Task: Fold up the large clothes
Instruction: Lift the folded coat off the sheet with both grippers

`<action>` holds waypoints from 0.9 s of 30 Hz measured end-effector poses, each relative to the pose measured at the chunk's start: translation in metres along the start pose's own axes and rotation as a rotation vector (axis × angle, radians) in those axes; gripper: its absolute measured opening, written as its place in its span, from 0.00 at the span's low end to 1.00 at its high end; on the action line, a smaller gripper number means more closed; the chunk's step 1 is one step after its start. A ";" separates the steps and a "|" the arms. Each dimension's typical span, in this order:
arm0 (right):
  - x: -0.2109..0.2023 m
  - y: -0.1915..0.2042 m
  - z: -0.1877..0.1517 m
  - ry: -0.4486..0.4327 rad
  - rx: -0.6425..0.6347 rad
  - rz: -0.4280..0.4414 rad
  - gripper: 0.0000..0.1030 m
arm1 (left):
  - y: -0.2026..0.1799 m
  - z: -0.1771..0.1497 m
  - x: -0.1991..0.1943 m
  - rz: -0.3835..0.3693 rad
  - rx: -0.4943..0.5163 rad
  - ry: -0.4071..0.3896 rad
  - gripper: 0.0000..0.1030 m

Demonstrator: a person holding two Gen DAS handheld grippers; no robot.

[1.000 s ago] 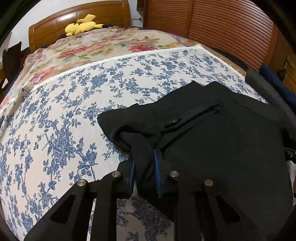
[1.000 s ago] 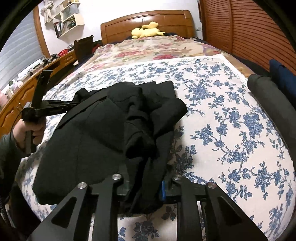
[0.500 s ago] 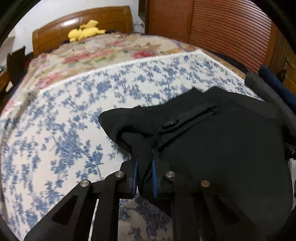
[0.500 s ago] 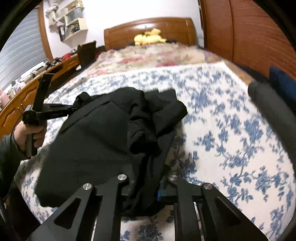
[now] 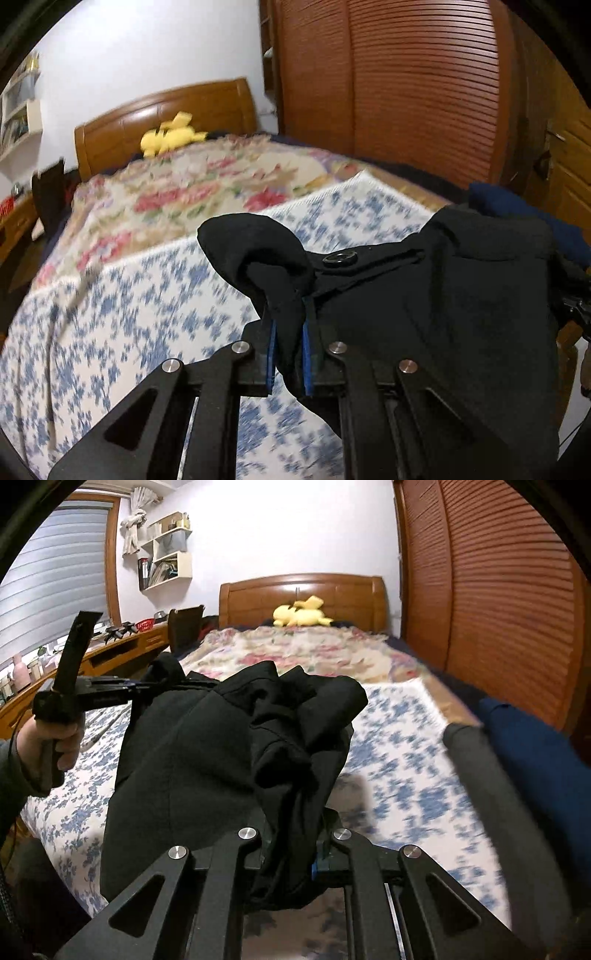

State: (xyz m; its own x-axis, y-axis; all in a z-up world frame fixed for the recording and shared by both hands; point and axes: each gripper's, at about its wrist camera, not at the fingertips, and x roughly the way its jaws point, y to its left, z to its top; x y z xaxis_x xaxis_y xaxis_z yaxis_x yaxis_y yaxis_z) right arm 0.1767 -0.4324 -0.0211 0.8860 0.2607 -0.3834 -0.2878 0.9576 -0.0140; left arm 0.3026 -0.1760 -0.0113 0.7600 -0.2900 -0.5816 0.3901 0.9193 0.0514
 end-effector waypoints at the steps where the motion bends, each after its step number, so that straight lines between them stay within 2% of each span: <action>1: -0.007 -0.006 0.000 -0.006 -0.004 -0.013 0.10 | -0.006 0.004 -0.002 -0.002 0.007 -0.010 0.11; 8: -0.050 -0.042 0.003 -0.041 -0.017 -0.089 0.10 | -0.059 0.033 -0.013 -0.026 0.051 -0.078 0.11; 13: -0.075 -0.051 0.007 -0.056 -0.039 -0.129 0.09 | -0.089 0.051 -0.010 -0.050 0.077 -0.096 0.11; 17: -0.101 -0.065 0.018 -0.084 -0.055 -0.179 0.09 | -0.121 0.079 -0.005 -0.067 0.099 -0.124 0.11; 23: -0.147 -0.098 0.038 -0.120 -0.053 -0.291 0.09 | -0.177 0.129 0.011 -0.136 0.118 -0.178 0.11; 27: -0.171 -0.121 0.039 -0.131 -0.024 -0.366 0.09 | -0.220 0.155 0.026 -0.195 0.133 -0.204 0.11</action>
State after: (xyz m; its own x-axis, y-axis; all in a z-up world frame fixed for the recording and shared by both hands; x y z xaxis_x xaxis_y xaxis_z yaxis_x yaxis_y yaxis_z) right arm 0.0741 -0.5877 0.0818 0.9701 -0.0829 -0.2282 0.0490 0.9874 -0.1506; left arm 0.3178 -0.4269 0.0883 0.7474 -0.5172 -0.4169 0.5931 0.8022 0.0680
